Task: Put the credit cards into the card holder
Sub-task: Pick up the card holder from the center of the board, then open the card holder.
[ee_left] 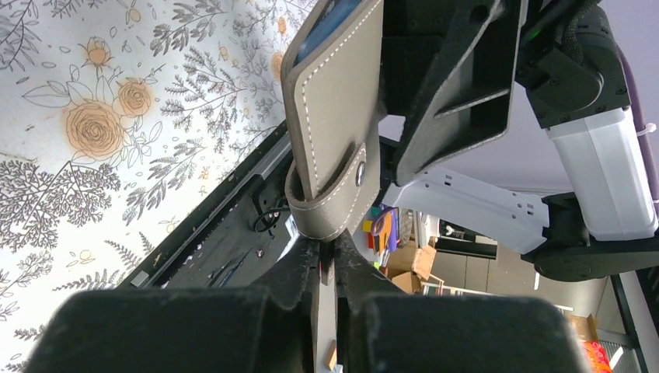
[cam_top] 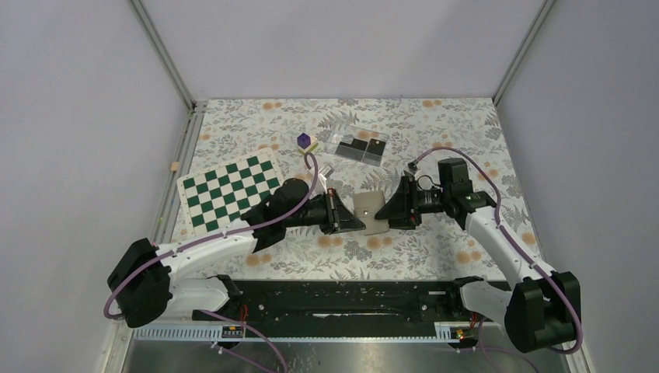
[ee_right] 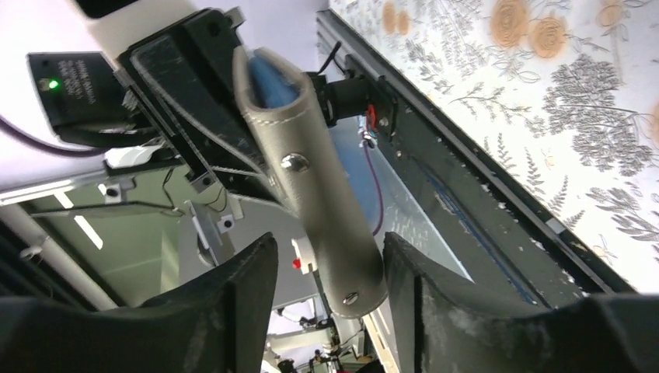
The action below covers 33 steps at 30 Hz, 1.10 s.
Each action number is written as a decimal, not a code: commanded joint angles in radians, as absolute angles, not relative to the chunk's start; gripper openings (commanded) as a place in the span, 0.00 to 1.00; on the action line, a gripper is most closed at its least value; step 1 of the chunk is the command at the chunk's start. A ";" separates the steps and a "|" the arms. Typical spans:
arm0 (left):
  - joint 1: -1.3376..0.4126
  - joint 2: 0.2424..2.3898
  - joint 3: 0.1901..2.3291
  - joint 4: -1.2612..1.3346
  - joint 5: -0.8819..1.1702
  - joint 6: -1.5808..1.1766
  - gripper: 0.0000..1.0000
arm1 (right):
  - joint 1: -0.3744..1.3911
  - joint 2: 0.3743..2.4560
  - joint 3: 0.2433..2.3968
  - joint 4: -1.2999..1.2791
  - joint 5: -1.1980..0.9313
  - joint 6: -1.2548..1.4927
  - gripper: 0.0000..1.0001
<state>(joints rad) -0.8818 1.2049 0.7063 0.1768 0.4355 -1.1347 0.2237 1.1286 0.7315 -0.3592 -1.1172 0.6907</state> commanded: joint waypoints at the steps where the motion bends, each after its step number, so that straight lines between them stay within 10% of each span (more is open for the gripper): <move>1: -0.883 1.172 0.696 0.242 0.455 -1.150 0.00 | 0.233 1.081 0.692 -0.206 -1.243 0.804 0.56; 9: -0.883 1.177 0.712 0.223 0.458 -1.144 0.00 | 0.251 1.073 0.687 -0.273 -1.257 0.755 0.27; 13: -0.883 1.173 0.749 0.131 0.438 -1.098 0.35 | 0.260 1.066 0.703 -0.347 -1.217 0.705 0.00; 19: -0.894 1.160 0.934 -0.339 0.204 -0.930 0.70 | 0.266 1.065 0.791 -0.643 -1.041 0.499 0.00; 33: -1.075 1.468 1.297 -0.650 0.007 -0.833 0.69 | 0.339 1.064 0.899 -0.896 -0.714 0.374 0.00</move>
